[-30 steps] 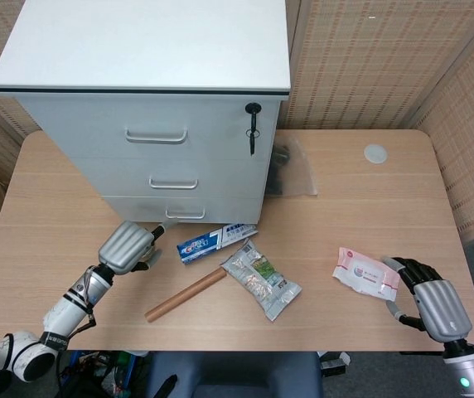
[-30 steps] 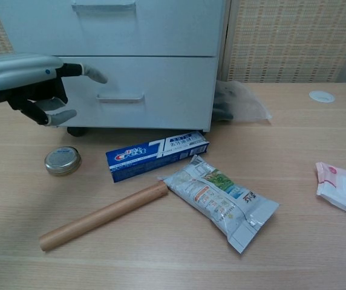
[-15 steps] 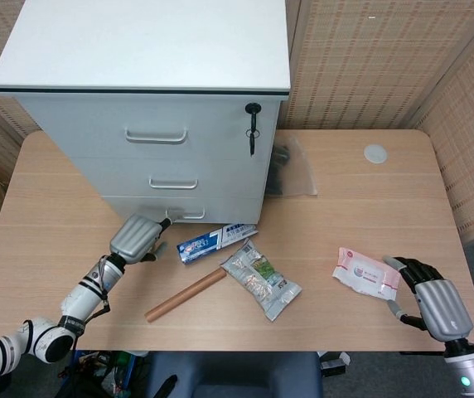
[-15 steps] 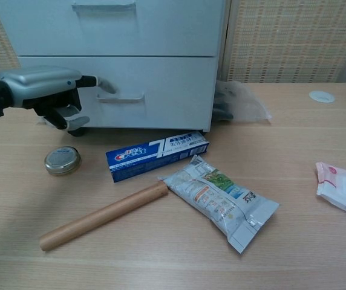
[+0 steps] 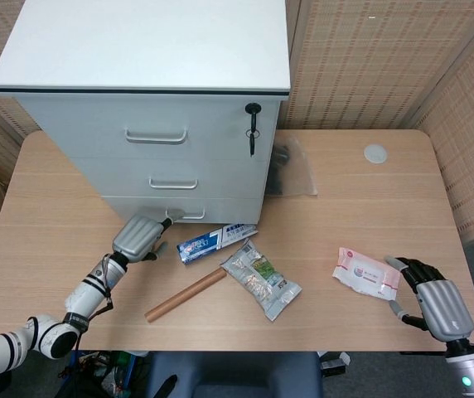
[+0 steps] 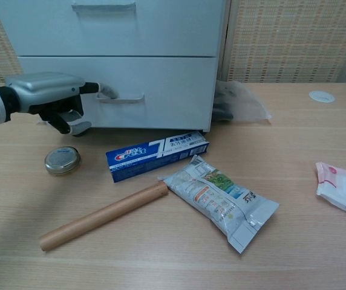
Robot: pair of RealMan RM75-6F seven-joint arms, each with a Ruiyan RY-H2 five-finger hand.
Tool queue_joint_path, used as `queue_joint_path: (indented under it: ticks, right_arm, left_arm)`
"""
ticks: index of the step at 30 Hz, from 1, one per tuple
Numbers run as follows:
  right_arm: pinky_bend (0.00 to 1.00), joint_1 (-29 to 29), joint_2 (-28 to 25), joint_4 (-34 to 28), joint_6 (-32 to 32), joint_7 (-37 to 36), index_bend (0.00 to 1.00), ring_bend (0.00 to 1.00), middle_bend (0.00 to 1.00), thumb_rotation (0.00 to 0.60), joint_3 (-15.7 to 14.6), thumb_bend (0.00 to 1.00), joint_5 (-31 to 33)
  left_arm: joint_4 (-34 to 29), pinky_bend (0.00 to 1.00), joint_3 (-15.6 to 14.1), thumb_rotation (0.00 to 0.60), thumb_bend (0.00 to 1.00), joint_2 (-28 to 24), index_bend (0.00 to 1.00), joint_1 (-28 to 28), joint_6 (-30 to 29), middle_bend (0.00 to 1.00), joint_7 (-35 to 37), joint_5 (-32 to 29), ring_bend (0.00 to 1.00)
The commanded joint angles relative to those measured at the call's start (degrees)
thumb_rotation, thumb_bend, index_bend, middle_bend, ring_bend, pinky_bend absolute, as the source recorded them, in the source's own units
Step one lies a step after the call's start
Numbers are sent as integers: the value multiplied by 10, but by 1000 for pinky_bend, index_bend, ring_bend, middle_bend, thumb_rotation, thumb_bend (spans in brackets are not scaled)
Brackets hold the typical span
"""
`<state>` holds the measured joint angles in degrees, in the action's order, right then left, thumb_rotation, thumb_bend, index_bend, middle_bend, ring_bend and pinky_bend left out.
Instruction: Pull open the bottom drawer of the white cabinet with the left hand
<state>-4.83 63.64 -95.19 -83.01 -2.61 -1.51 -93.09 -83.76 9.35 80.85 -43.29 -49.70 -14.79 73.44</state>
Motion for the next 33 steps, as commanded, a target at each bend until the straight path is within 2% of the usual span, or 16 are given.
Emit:
queue_joint_path:
  ticks: [1,33]
  right_arm:
    - [237,0,0,0,1,0,162,177,201,600,0,251,1]
    - [237,-2,-2,-6,1,6,162,177,201,600,0,252,-2]
  left_arm:
    - [-2,1000,-3,600,457,-2,135,0,-3,908,0,2,940]
    - [-94,1000,-51,600,457,-46,149,28,-53,908,-36,28,940]
